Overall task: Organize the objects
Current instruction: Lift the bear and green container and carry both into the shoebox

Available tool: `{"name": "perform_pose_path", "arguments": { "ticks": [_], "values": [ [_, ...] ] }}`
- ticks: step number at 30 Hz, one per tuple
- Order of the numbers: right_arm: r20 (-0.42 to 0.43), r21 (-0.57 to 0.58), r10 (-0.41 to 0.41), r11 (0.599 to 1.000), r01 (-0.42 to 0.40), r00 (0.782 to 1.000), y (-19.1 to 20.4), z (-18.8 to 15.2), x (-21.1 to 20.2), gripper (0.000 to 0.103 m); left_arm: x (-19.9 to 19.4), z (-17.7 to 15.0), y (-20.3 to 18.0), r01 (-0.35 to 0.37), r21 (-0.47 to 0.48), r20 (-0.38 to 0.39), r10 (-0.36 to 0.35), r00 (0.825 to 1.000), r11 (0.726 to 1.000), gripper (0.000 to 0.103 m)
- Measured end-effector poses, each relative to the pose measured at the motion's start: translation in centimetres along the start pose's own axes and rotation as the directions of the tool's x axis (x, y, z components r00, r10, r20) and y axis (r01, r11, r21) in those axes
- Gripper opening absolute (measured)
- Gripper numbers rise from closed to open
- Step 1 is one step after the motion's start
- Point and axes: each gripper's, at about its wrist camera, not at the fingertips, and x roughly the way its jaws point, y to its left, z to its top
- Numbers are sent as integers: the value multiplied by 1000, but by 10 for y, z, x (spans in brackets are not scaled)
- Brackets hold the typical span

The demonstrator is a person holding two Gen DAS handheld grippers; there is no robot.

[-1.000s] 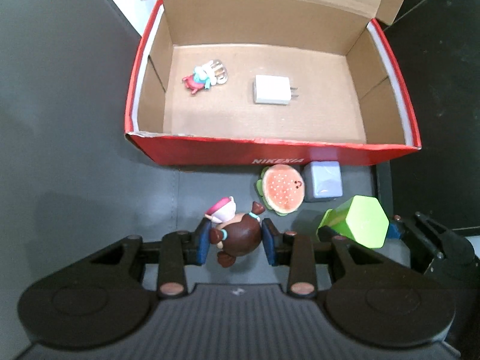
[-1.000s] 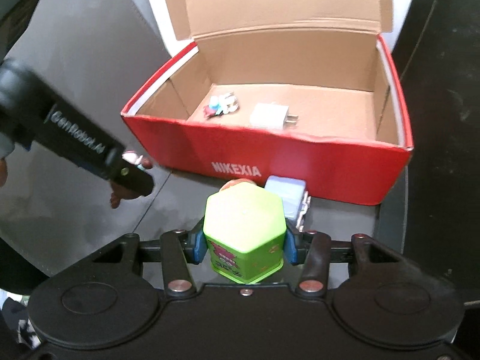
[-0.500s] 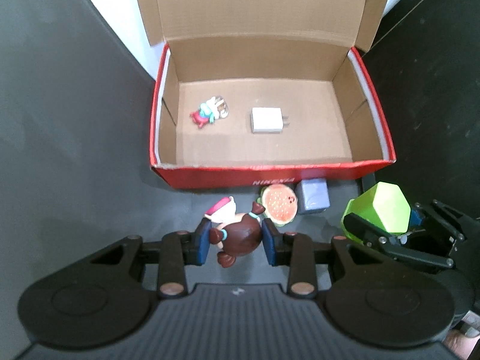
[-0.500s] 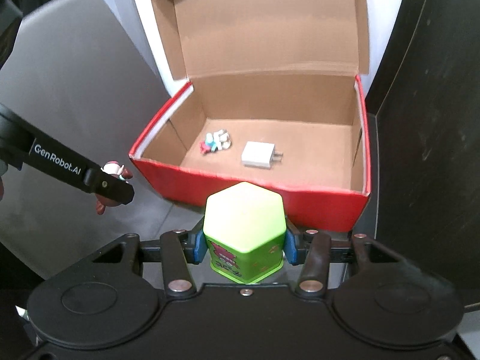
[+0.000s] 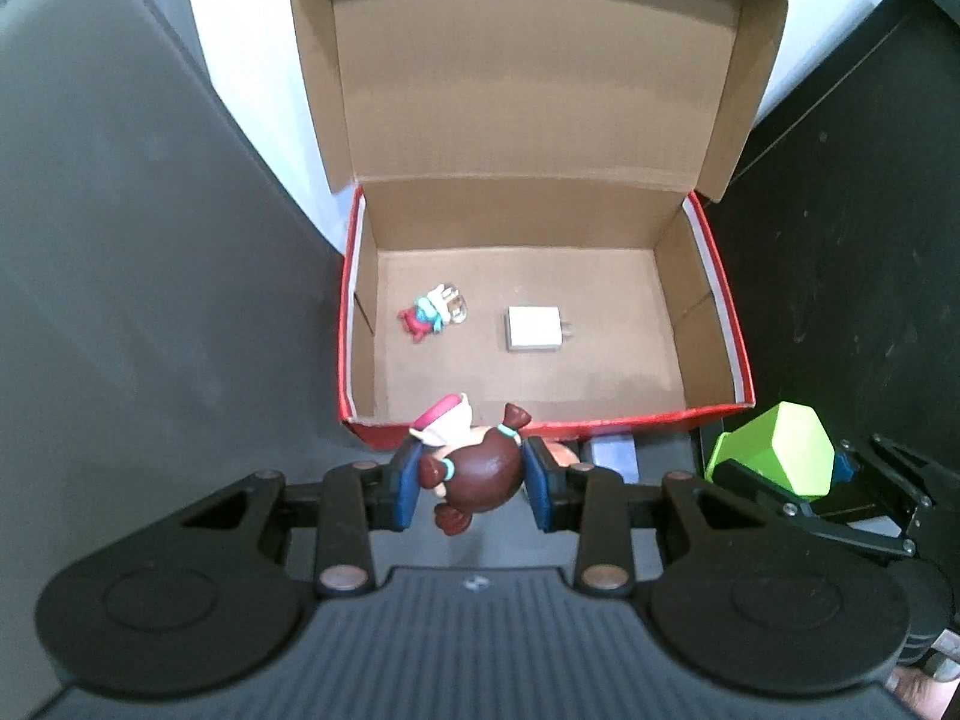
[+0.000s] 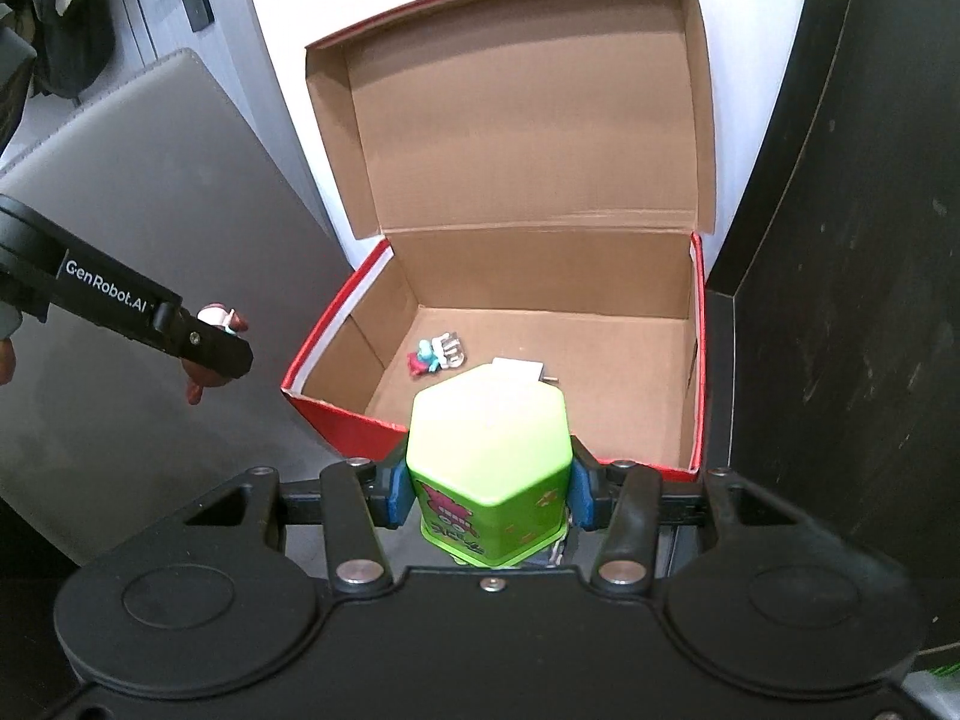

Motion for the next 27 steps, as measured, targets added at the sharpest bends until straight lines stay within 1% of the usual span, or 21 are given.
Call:
{"name": "perform_pose_path", "arguments": {
  "ticks": [5,14,17,27],
  "values": [
    [17,-3,4,1000,-4,1000,0,16,-6,48,-10,12,-4,-7,20,28,6,1000,1000,34],
    [52,-1,6,1000,-6,999,-5,43,-6,48,-12,30,-5,-15,22,53,14,998,1000,34],
    [66,-3,5,1000,-5,998,-8,52,-2,48,-10,37,-6,-11,20,60,9,998,1000,34],
    [101,-11,26,1000,-25,995,-19,82,20,48,9,67,-12,-30,11,72,29,997,999,34]
  ]
}}
